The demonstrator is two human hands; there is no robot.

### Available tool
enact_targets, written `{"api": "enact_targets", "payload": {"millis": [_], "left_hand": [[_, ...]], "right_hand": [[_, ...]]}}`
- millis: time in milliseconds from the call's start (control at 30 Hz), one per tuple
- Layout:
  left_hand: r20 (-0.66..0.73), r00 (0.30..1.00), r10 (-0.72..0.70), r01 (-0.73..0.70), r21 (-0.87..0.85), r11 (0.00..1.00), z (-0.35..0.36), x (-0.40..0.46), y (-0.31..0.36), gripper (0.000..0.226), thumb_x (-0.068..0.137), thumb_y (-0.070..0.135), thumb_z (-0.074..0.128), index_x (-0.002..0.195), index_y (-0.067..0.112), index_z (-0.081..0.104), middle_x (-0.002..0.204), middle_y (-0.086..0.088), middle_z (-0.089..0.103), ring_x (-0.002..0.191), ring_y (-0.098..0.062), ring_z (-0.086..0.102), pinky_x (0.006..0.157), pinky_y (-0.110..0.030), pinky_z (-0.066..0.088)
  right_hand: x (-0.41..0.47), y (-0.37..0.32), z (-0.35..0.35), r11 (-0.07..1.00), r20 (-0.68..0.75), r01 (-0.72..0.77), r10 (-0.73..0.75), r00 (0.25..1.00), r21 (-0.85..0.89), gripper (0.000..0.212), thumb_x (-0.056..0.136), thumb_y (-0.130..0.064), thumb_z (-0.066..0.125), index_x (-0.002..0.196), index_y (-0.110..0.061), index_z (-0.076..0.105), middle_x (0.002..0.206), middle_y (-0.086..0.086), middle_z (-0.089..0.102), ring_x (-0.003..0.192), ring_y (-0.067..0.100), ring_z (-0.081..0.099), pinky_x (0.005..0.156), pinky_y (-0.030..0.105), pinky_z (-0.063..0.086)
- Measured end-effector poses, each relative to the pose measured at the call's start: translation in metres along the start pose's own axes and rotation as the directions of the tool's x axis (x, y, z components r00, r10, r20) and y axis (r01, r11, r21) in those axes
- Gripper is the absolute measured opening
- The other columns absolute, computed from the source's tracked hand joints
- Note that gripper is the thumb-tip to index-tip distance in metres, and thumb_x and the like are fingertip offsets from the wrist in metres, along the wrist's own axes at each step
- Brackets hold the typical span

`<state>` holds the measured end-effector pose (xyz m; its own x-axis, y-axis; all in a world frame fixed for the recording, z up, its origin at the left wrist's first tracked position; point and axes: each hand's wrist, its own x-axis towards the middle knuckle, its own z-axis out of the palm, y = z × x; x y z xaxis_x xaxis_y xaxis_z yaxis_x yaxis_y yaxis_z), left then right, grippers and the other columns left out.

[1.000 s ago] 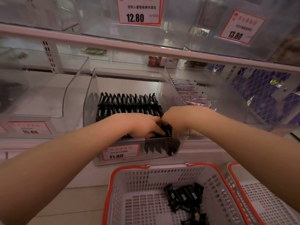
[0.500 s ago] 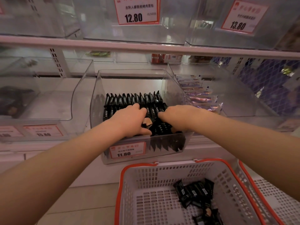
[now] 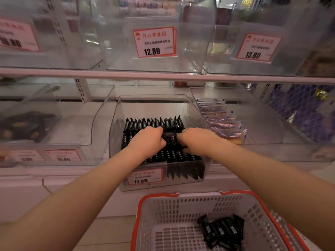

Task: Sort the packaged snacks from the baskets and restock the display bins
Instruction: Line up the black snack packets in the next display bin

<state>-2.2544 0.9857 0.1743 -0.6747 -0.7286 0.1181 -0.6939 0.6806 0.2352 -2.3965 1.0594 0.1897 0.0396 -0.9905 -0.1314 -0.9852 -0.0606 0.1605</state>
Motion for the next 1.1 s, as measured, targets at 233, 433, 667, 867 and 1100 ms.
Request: {"api": "enact_targets", "payload": {"millis": [233,433,667,867,1100], "left_hand": [[-0.386,0.908,-0.160,-0.035,-0.452,0.891,-0.026,-0.030,-0.008,0.020,0.093,0.012,0.048,0.103,0.012,0.065,0.065,0.011,0.056,0.057,0.000,0.053,0.052,-0.004,0.036],[-0.347,0.911,0.222,-0.266,-0.085,0.960,-0.023,-0.062,-0.014,0.036,0.089,0.015,0.058,0.125,0.011,0.058,0.131,-0.003,0.057,0.124,-0.017,0.049,0.101,-0.023,0.035],[-0.499,0.866,-0.045,-0.092,-0.247,0.965,-0.040,-0.056,-0.072,0.038,0.089,0.016,0.058,0.125,0.008,0.053,0.129,-0.007,0.052,0.123,-0.020,0.045,0.105,-0.026,0.029],[-0.196,0.912,-0.360,0.077,-0.780,0.621,-0.034,-0.039,-0.101,0.046,0.092,0.019,0.053,0.136,0.012,0.042,0.131,-0.001,0.054,0.105,-0.006,0.053,0.091,-0.020,0.039],[-0.174,0.926,-0.334,0.058,-0.811,0.583,-0.033,-0.032,-0.110,0.024,0.087,0.016,0.059,0.111,0.017,0.063,0.102,0.004,0.067,0.093,-0.001,0.061,0.082,-0.012,0.044]], "right_hand": [[-0.002,-0.031,-0.018,-0.062,0.180,-0.169,0.314,0.932,0.984,0.043,0.094,-0.045,0.046,0.111,-0.005,0.053,0.093,0.013,0.065,0.077,0.020,0.066,0.069,0.030,0.057],[0.005,-0.054,-0.022,-0.707,0.174,-0.041,0.117,0.978,0.706,0.026,0.096,-0.023,0.045,0.099,-0.002,0.061,0.086,0.012,0.067,0.076,0.019,0.067,0.064,0.030,0.058],[0.060,-0.065,-0.014,-0.095,0.180,-0.156,0.362,0.915,0.983,0.017,0.089,0.001,0.047,0.100,-0.006,0.057,0.101,0.017,0.059,0.085,0.026,0.059,0.080,0.038,0.052],[0.130,-0.071,-0.013,0.480,-0.084,-0.215,0.529,0.845,0.850,0.022,0.090,-0.020,0.057,0.108,-0.007,0.059,0.102,0.013,0.065,0.092,0.027,0.062,0.082,0.039,0.052],[0.165,-0.092,-0.021,0.643,-0.193,-0.099,0.368,0.910,0.760,0.026,0.084,-0.022,0.064,0.107,-0.010,0.062,0.094,0.004,0.059,0.089,0.020,0.055,0.071,0.027,0.044]]}}
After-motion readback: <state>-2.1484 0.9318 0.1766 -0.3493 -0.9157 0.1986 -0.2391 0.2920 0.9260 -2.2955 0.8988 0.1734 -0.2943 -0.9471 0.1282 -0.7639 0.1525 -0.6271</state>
